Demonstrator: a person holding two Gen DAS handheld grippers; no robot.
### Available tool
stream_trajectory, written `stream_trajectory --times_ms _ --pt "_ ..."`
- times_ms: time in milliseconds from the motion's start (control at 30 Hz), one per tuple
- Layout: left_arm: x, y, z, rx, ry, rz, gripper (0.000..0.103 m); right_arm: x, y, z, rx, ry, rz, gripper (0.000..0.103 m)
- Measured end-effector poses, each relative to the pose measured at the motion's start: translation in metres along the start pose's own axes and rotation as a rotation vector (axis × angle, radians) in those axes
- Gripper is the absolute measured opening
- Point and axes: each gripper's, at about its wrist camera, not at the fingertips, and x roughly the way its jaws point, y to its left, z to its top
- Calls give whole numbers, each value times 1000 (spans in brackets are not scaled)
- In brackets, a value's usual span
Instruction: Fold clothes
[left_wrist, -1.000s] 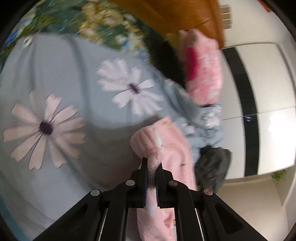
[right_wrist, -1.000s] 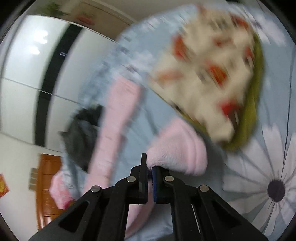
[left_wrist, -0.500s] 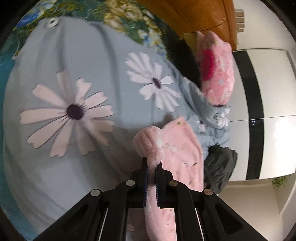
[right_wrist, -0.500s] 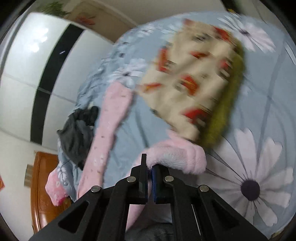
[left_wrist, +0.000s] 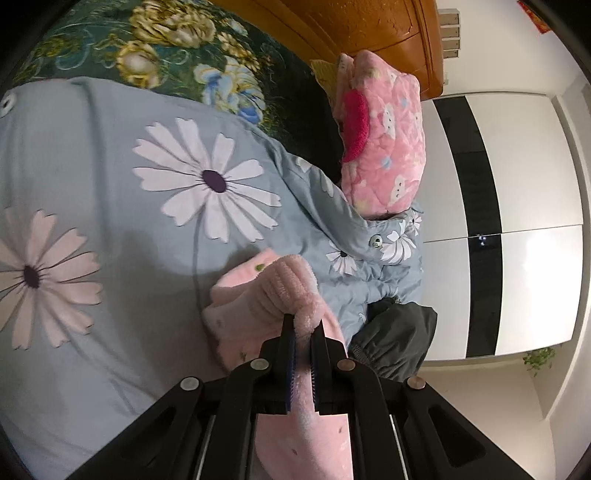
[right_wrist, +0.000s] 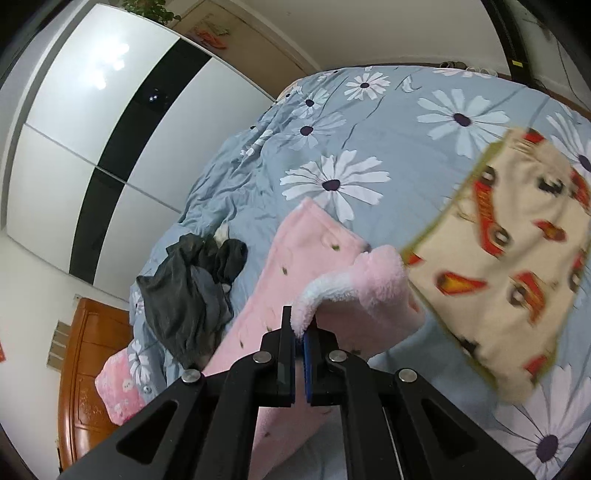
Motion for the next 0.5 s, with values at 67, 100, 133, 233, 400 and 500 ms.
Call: stream_trajectory --times_ms 67,100,133,233,400,500 --pt "10 -10 7 -5 10 -1 7 17 15 14 -10 5 -5 3" --pt "16 -15 10 -8 14 -1 7 24 22 20 -25 7 -5 3" --pt "21 -20 14 -4 14 1 7 32 29 26 -43 10 -12 3" --pt "48 -34 25 16 19 35 7 67 55 48 -98 21 -47 3" --pt "103 -51 42 31 24 79 7 148 83 81 -149 56 -143 3" --pt "139 -55 52 17 29 86 7 198 87 91 -147 90 -196 3"
